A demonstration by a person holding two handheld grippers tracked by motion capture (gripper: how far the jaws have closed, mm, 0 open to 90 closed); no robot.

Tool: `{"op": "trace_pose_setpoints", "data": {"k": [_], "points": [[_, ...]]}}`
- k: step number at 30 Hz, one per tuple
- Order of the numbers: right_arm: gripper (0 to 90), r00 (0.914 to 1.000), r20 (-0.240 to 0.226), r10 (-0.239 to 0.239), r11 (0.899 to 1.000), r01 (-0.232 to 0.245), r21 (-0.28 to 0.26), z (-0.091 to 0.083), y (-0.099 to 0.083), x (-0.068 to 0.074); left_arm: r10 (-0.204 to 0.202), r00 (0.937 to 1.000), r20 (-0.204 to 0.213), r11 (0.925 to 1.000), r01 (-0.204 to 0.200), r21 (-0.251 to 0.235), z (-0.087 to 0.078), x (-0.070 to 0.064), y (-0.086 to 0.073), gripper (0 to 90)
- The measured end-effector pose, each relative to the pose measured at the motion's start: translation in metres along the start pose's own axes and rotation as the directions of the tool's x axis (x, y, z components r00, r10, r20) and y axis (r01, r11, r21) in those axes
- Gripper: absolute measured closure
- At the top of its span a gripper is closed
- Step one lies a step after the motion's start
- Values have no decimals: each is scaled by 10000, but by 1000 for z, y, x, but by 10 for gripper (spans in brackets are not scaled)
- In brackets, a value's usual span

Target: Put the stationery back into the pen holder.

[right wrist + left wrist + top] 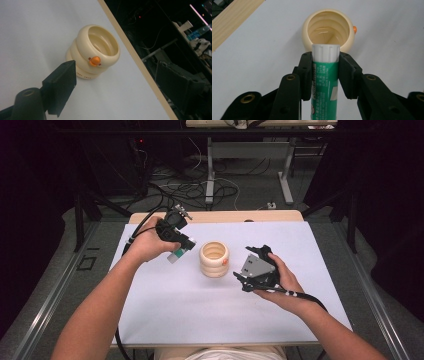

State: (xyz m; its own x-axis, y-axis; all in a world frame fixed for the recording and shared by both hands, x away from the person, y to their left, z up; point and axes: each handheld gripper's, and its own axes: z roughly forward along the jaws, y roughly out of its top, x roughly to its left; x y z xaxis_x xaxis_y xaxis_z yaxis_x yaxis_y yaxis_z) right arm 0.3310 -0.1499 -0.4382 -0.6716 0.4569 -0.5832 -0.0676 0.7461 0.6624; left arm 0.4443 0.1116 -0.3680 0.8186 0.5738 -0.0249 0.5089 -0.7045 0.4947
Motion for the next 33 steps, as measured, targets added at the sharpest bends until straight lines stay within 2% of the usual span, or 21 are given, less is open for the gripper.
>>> {"op": "trace_pose_setpoints", "data": {"k": [2, 5, 6, 9, 10, 13, 14, 16, 17, 18, 20, 21, 22, 24, 25, 27, 28, 29, 31, 32, 33], "points": [[205, 9982, -167, -576, 9983, 576, 48, 2, 7, 2, 41, 10000, 34, 10000, -41, 35, 0, 0, 5, 660], [221, 9953, -111, -962, 9953, 961, -130, 7, 14, 8, 11, 9999, 116, 10000, -12, 80, 2, -1, 11, 660], [225, 9912, -63, -1324, 9912, 1324, -27, 8, 17, 8, -24, 9999, 133, 9999, 22, 108, 2, -2, 13, 660], [239, 9817, 47, -1904, 9816, 1903, 126, 11, 24, 12, -60, 9998, 210, 9999, 57, 124, 4, -4, 20, 660], [248, 9723, 45, -2338, 9723, 2337, 84, 13, 27, 11, -71, 9997, 250, 9999, 68, 120, 5, -5, 22, 660], [279, 9616, -18, -2745, 9616, 2746, 61, 14, 34, 16, -26, 9995, 320, 9999, 20, 164, 6, -6, 29, 660], [288, 9492, -42, -3146, 9492, 3145, -32, 15, 37, 17, -1, 9994, 350, 9998, -6, 199, 7, -7, 31, 660], [299, 9298, -3, -3682, 9297, 3682, -55, 16, 41, 20, 4, 9992, 388, 9998, -11, 198, 8, -10, 34, 660], [309, 9204, 4, -3909, 9199, 3907, -327, 19, 43, 22, -79, 9990, 429, 9998, 71, 184, 9, -12, 35, 660], [317, 9108, 48, -4129, 9107, 4129, -83, 17, 46, 25, 99, 9989, 448, 9997, -110, 238, 10, -12, 37, 660], [324, 8931, 249, -4492, 8925, 4499, -339, 20, 49, 29, 56, 9989, 472, 9996, -68, 256, 11, -15, 40, 660], [328, 8813, 373, -4711, 8810, 4722, -294, 20, 52, 31, 67, 9988, 476, 9997, -79, 248, 11, -16, 41, 660], [330, 8738, 435, -4843, 8733, 4858, -363, 21, 53, 32, 9, 9987, 501, 9997, -21, 244, 11, -17, 42, 660], [338, 8425, 630, -5351, 8422, 5378, -382, 23, 57, 34, 38, 9986, 526, 9996, -52, 262, 12, -17, 44, 660], [339, 8380, 641, -5419, 8383, 5444, -311, 24, 58, 36, -3, 9985, 539, 9996, -12, 286, 12, -18, 44, 660], [350, 8105, 734, -5812, 8104, 5846, -390, 26, 61, 39, -4, 9985, 545, 9995, -13, 305, 13, -19, 45, 660], [367, 7914, 578, -6086, 7922, 6102, -128, 25, 63, 40, -15, 9985, 550, 9995, -2, 310, 13, -19, 46, 660], [377, 7782, 560, -6256, 7778, 6277, -333, 28, 63, 40, -22, 9984, 568, 9995, 5, 303, 13, -19, 46, 660], [385, 7521, 518, -6570, 7525, 6584, -148, 28, 65, 43, -62, 9980, 623, 9995, 43, 318, 14, -19, 46, 660], [394, 7424, 667, -6666, 7425, 6693, -284, 31, 65, 44, -94, 9979, 639, 9994, 72, 336, 14, -19, 46, 660], [398, 7312, 677, -6788, 7318, 6812, -197, 31, 66, 45, -105, 9978, 656, 9994, 82, 348, 14, -19, 47, 660]]}}
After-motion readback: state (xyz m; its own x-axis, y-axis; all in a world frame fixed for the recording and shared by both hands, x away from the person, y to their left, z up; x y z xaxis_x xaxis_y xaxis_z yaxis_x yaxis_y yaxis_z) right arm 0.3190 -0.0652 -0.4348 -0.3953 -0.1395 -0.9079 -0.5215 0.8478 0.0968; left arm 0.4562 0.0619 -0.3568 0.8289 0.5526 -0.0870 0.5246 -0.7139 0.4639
